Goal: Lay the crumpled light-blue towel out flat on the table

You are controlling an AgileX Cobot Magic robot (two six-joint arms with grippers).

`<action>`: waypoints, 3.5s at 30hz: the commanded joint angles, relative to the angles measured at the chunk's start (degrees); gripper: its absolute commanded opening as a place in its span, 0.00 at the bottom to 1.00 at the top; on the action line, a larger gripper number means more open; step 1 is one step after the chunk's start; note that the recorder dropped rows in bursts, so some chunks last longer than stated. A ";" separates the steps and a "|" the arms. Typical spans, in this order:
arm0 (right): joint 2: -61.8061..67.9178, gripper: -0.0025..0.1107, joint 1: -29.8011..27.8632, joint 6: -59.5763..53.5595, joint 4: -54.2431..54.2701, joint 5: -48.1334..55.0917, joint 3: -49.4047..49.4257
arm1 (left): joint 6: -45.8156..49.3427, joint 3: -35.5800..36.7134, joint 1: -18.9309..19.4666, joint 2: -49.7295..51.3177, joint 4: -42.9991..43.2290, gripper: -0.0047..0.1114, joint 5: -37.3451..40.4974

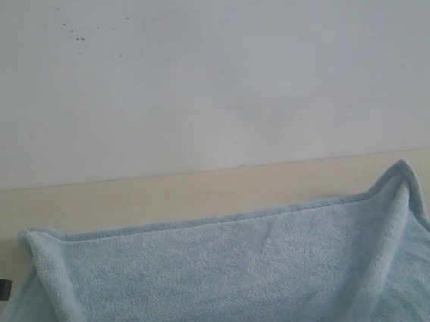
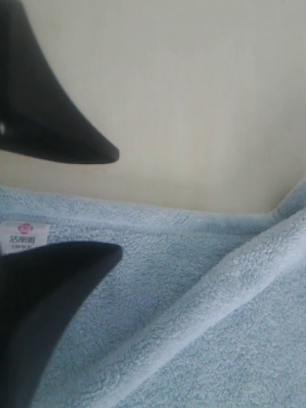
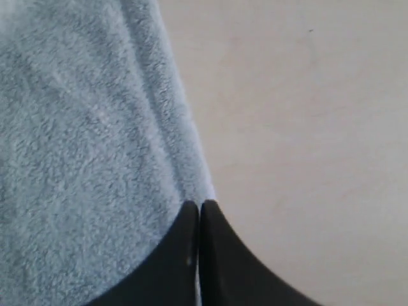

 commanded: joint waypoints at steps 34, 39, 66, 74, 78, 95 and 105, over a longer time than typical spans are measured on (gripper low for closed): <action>8.00 0.02 2.72 -2.41 1.12 3.63 2.59 | 1.34 0.23 -0.21 -1.17 -3.14 0.37 -0.22; 8.00 0.02 2.72 -0.32 3.48 13.44 2.59 | 1.76 0.23 -0.21 -1.17 -3.36 0.37 -0.22; -12.55 0.02 2.83 3.30 3.56 -10.13 5.88 | 45.34 0.13 -4.01 -1.17 -39.84 0.07 20.20; -12.55 0.02 8.68 2.42 3.56 -10.66 5.88 | 49.01 0.13 -4.01 -1.17 -43.14 0.07 20.91; -12.55 0.02 10.97 1.30 3.56 -10.98 5.88 | 49.01 1.03 -4.01 -1.17 -43.71 0.07 16.01; -12.55 0.02 11.29 1.30 3.46 -11.13 5.88 | 46.72 4.99 -4.01 11.19 -41.31 0.07 4.94; -12.55 0.02 11.29 1.30 3.46 -11.65 5.88 | 31.56 4.99 -4.01 12.04 -30.06 0.07 15.01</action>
